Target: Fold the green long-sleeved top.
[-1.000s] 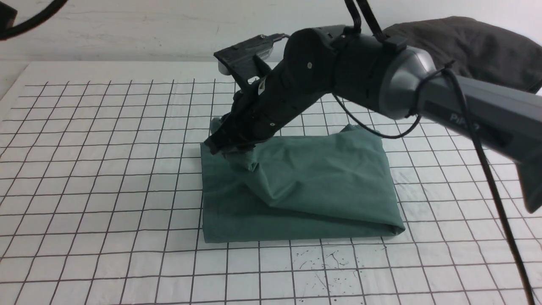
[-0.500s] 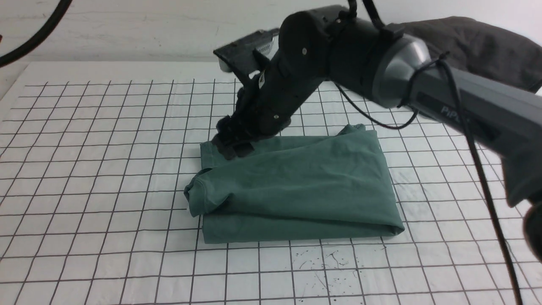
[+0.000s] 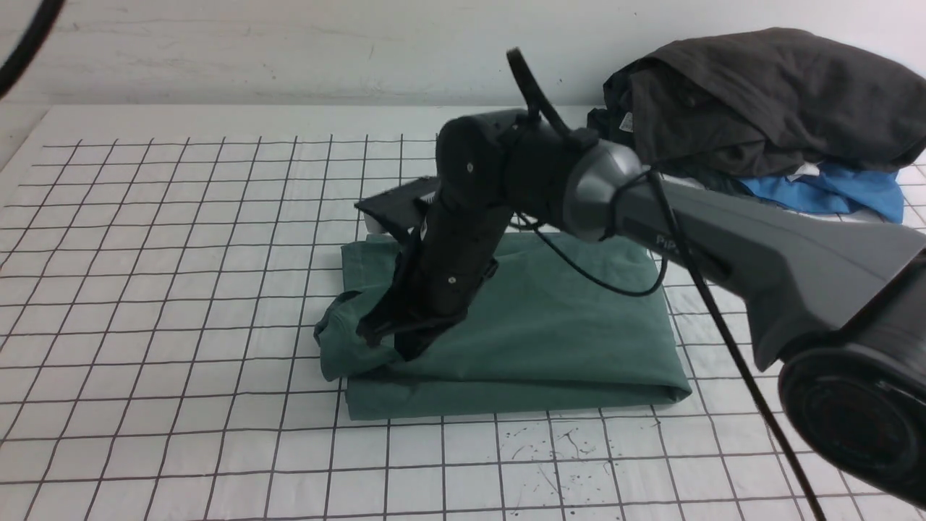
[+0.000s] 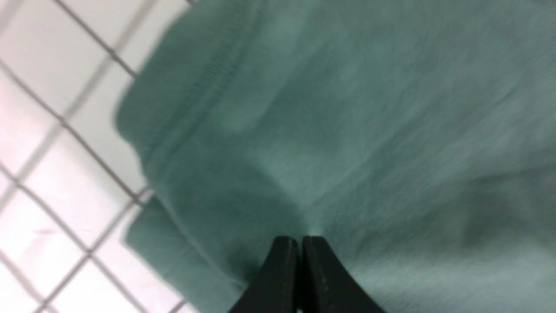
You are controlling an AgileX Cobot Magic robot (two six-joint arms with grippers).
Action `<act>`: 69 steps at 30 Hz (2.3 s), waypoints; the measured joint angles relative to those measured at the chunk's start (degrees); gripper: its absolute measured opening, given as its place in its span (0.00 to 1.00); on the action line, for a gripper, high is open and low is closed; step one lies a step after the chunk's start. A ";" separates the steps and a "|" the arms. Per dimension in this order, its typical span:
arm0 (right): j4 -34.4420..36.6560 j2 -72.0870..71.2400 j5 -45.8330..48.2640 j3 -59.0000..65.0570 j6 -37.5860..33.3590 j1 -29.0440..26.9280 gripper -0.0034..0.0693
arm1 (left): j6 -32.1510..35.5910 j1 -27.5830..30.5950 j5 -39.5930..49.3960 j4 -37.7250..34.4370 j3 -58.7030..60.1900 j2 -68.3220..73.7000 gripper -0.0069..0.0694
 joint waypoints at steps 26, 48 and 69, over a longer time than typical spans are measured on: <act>-10.83 -16.60 -0.59 6.24 1.03 -2.05 0.04 | -13.03 0.00 -10.20 -1.71 45.23 -42.93 0.08; -3.98 -10.25 -4.07 -6.91 6.11 -6.38 0.04 | -12.76 0.00 -9.78 3.29 45.23 -42.93 0.08; 15.37 3.63 0.66 -13.40 -2.05 -3.10 0.64 | -12.55 0.00 -9.73 3.34 45.23 -42.95 0.08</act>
